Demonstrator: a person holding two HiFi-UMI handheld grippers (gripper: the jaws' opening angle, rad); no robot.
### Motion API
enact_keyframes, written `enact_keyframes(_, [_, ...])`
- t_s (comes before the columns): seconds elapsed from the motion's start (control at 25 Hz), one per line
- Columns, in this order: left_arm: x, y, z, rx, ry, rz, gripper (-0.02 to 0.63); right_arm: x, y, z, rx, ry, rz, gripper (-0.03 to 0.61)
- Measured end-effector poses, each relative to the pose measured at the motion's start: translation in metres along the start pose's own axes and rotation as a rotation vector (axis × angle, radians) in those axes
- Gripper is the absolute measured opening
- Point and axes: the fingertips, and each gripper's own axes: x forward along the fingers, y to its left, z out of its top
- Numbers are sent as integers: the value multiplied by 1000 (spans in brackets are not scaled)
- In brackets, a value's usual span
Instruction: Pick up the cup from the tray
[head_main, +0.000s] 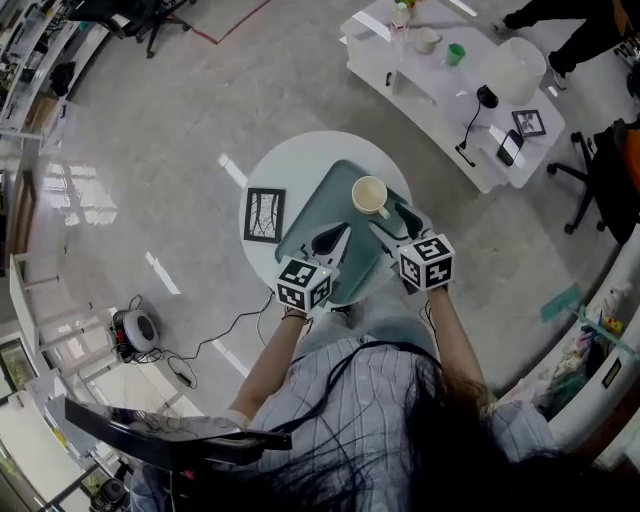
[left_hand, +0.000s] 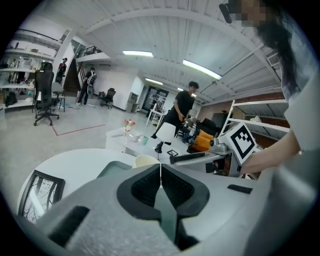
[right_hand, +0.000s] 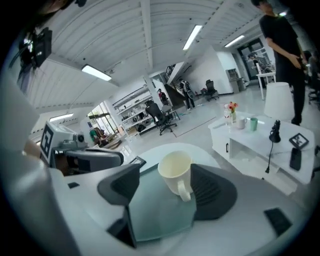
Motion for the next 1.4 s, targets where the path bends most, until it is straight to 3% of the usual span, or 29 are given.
enact_keyframes(0.2, [11, 12, 4, -20, 6, 15, 14, 26, -12, -18, -133, 117, 18, 356])
enact_keyframes(0.4, [21, 21, 9, -25, 8, 37, 14, 51, -24, -35, -217, 194, 17, 371])
enact_keyframes(0.76, [23, 31, 9, -44, 16, 68, 14, 80, -27, -41, -359, 224, 11, 387])
enact_keyframes(1.4, [20, 30, 5, -34, 36, 48, 14, 96, -29, -32, -358, 218, -1, 394])
